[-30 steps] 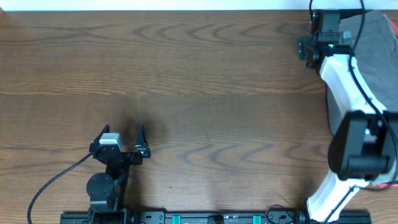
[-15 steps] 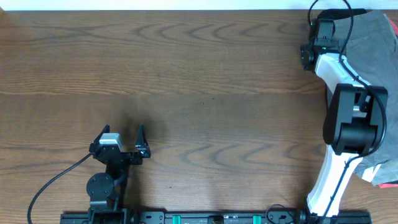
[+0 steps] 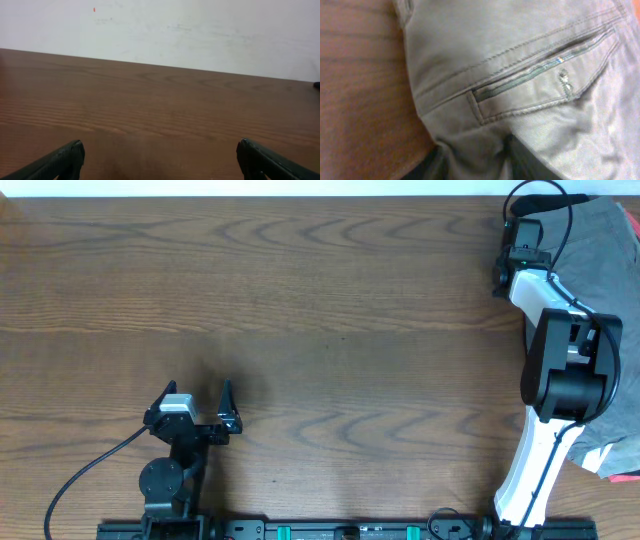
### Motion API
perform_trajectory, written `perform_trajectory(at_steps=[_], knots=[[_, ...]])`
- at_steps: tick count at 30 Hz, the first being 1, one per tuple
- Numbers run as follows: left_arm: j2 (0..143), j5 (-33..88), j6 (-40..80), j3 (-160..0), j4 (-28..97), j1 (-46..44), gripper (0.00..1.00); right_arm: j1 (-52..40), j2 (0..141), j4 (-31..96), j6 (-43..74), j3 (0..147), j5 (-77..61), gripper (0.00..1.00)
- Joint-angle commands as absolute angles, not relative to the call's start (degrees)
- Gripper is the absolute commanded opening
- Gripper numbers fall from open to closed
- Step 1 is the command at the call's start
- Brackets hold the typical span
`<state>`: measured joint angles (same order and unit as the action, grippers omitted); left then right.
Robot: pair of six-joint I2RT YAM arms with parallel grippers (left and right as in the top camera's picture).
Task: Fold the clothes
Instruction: 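Grasp the top grey trousers with the right gripper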
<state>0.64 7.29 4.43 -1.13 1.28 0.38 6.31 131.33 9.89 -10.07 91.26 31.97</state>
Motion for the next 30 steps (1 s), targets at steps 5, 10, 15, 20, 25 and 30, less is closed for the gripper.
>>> perform_trajectory(at_steps=[5, 10, 15, 20, 25, 30], knots=[[0.6, 7.9, 4.1, -0.2, 3.4, 0.7, 0.98, 6.7, 132.2, 10.2, -7.7, 92.3, 35.4, 0.07], [0.6, 7.9, 4.1, -0.2, 3.4, 0.7, 0.98, 6.7, 131.4, 12.2, -4.0, 92.6, 35.8, 0.01], [0.6, 7.9, 4.1, -0.2, 3.4, 0.7, 0.98, 6.7, 127.6, 14.2, 2.3, 92.7, 35.7, 0.01], [0.6, 7.9, 4.1, -0.2, 3.4, 0.7, 0.98, 6.7, 122.0, 15.1, 4.5, 92.7, 34.6, 0.01], [0.6, 7.9, 4.1, -0.2, 3.4, 0.7, 0.98, 5.8, 117.0, 17.7, 4.5, 92.7, 28.3, 0.01], [0.6, 7.9, 4.1, -0.2, 3.4, 0.7, 0.98, 3.6, 115.7, 20.0, 4.5, 92.7, 25.6, 0.01]])
